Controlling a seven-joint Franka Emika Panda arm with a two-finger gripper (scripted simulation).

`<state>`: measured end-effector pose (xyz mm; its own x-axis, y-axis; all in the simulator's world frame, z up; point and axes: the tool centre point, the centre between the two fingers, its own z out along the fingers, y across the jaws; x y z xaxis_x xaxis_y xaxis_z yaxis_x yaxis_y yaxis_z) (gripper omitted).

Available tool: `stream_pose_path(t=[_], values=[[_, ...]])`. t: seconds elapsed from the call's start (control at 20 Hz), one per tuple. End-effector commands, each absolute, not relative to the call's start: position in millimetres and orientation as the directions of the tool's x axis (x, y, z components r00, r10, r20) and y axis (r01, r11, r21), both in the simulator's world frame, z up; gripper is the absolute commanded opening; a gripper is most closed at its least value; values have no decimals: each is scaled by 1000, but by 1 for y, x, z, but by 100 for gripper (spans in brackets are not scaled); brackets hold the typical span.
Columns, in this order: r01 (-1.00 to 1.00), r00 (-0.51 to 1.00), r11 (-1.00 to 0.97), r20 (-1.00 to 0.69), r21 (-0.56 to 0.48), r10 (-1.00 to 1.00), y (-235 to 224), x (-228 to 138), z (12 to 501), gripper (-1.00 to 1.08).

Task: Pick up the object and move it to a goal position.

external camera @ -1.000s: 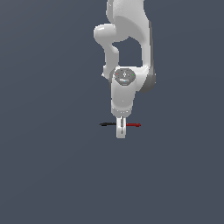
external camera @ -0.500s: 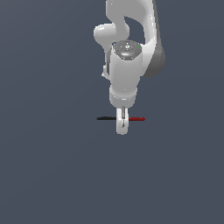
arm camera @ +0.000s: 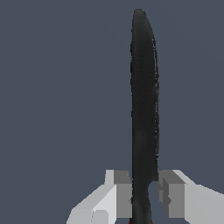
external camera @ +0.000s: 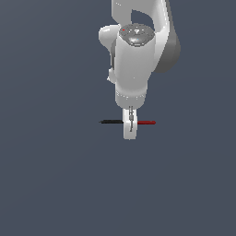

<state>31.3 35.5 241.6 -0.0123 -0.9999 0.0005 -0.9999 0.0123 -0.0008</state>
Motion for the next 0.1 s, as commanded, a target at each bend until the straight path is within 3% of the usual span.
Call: stream_pose_path(t=[0.0, 0.05], values=[[-1000, -12, 12, 1, 0, -1000, 36, 33, 243, -100], [-1000, -12, 12, 1, 0, -1000, 36, 33, 243, -100]])
